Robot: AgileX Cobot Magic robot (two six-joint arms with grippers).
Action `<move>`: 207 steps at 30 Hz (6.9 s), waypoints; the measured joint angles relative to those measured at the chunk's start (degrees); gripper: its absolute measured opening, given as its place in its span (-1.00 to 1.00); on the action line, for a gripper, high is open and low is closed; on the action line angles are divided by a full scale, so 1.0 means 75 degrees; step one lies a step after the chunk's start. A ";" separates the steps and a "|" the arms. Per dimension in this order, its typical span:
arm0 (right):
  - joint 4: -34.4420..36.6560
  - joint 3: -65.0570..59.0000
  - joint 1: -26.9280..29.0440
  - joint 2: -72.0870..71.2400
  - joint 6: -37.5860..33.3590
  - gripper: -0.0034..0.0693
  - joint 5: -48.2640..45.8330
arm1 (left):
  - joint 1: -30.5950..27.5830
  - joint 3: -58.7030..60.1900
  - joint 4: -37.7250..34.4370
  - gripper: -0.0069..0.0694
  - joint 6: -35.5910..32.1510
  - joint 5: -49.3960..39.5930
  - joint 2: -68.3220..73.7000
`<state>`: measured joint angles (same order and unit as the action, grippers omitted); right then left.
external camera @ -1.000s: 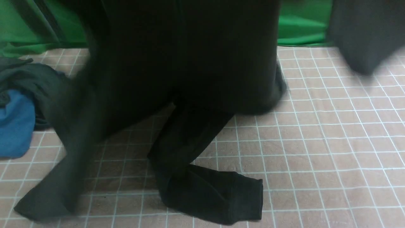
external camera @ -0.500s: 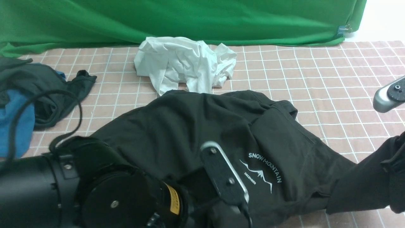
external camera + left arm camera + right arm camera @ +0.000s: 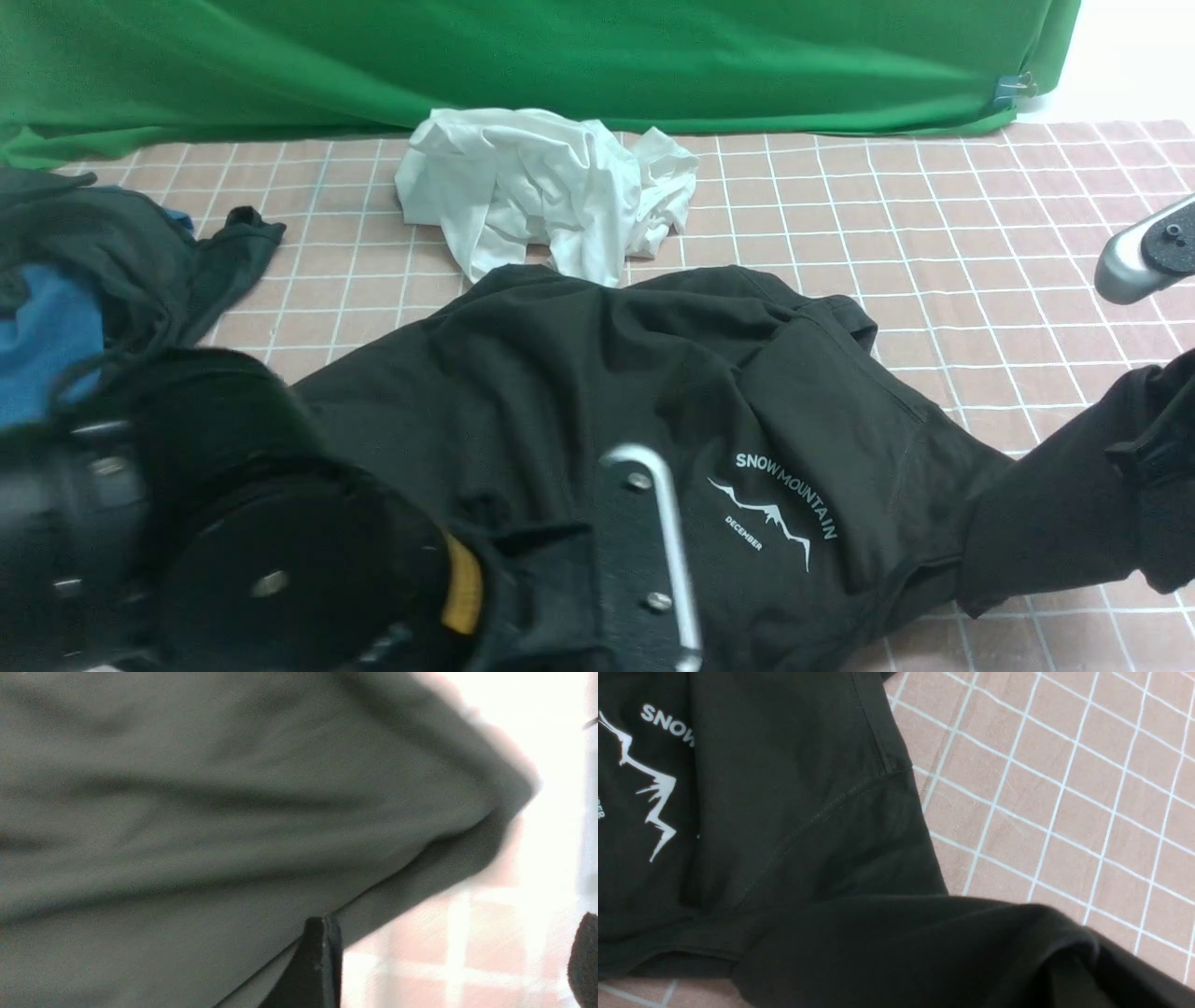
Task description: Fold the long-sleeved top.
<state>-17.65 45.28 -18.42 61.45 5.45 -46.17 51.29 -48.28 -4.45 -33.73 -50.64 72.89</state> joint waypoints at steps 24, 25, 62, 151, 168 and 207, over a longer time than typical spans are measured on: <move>0.0732 0.0000 0.0000 0.0000 -0.0349 -0.79 0.0162 | -0.0806 0.1841 0.0594 0.06 -0.3555 0.1931 0.0570; 0.0732 0.0000 0.0000 0.0000 -0.0349 -0.79 0.0162 | -0.0806 0.1841 0.0594 0.17 -0.3562 0.2052 0.0689; 0.1141 -0.0005 0.0000 -0.0009 -0.0726 -0.79 0.0224 | -0.1544 -0.0139 -0.0086 -0.77 -0.0314 -0.1020 -0.0124; 0.1339 -0.0041 0.0000 -0.0009 -0.0957 -0.79 -0.0371 | -0.5621 0.0007 -0.1700 -0.73 0.2122 -0.2572 -0.4053; 0.2258 0.0617 0.0000 -0.0012 -0.1491 -0.79 -0.0985 | -0.5621 0.0007 -0.0432 -0.73 0.2710 -0.2587 -0.4364; 0.1384 -0.0254 -0.0915 -0.0027 -0.0726 0.59 -0.2577 | -0.5621 0.0007 -0.0204 -0.73 0.2710 -0.2587 -0.4364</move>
<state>-7.27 43.38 -25.29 61.25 0.00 -65.50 9.13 -48.23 -5.99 -13.40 -70.05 40.16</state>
